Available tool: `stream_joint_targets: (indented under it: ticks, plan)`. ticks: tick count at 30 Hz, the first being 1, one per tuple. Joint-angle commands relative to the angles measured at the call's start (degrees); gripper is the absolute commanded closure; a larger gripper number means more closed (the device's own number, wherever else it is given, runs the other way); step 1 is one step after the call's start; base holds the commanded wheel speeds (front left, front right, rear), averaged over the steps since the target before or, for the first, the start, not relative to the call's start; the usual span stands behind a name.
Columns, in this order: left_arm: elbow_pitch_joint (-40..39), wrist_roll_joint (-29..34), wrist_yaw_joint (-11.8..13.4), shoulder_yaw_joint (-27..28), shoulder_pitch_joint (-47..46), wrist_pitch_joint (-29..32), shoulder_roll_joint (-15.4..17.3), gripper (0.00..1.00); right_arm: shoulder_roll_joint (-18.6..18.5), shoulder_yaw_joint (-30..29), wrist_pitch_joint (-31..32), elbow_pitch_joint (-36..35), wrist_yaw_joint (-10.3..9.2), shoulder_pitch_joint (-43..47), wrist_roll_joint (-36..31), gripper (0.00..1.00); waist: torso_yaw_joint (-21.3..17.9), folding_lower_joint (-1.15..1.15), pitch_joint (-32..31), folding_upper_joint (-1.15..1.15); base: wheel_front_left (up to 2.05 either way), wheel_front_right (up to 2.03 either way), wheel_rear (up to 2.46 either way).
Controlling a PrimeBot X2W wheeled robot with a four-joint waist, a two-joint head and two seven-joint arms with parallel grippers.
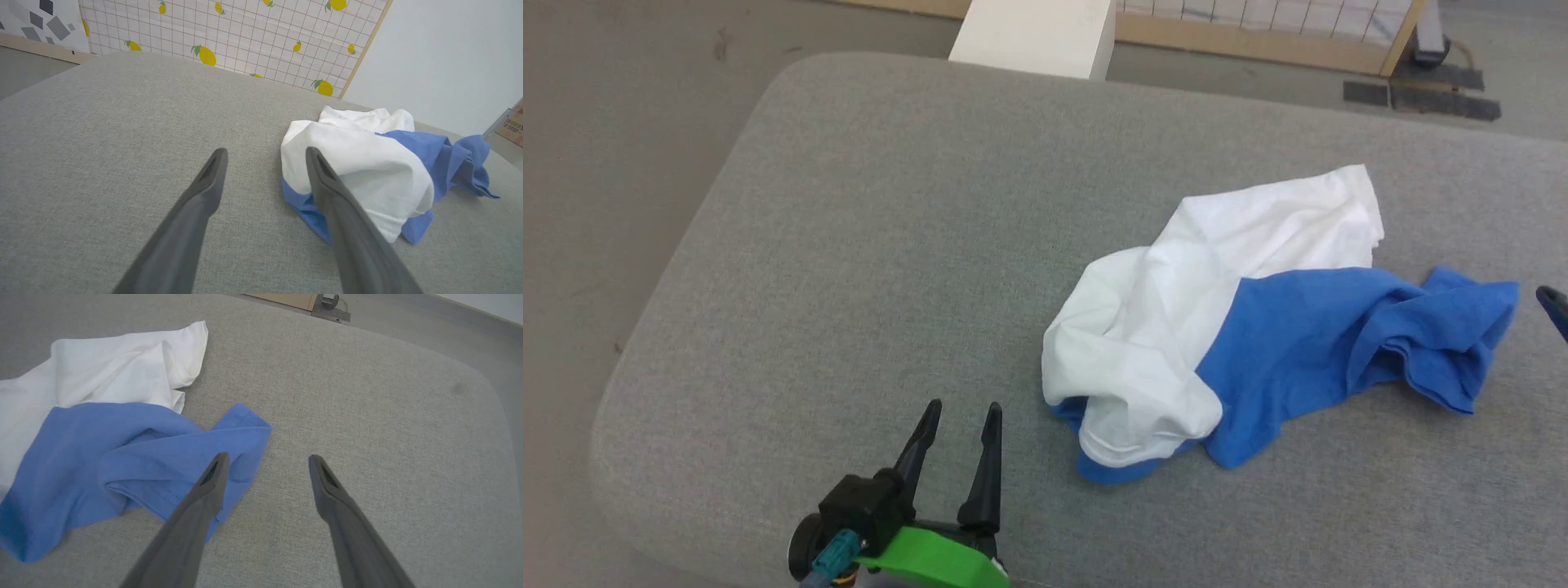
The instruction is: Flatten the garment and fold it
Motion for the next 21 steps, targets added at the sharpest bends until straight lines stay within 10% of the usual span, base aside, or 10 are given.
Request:
stream_joint_targets:
  ticks: [1, 19, 21]
  plan:
    - [-0.2, 0.2, 0.1, -0.2, -1.3, -0.2, -0.1, 0.00, 1.3, -1.1, 1.0, -0.3, -0.08, 1.0, -0.9, 0.00, 0.8, 0.00, 2.3, 0.00, 0.00, 0.00, 0.00]
    - [-0.8, 0.5, 0.3, -1.9, -5.7, -0.2, -0.1, 0.00, 5.9, -8.4, 1.3, 3.7, -0.08, -0.4, -7.1, 0.00, 5.0, 0.00, 9.3, 0.00, 0.00, 0.00, 0.00]
    - [-0.8, 0.4, 0.4, -2.0, -6.0, -0.2, -0.1, 0.00, 6.0, -8.7, 0.5, 4.3, -0.08, -0.7, -7.5, 0.80, 5.0, 0.00, 9.6, 0.00, 0.00, 0.00, 0.00]
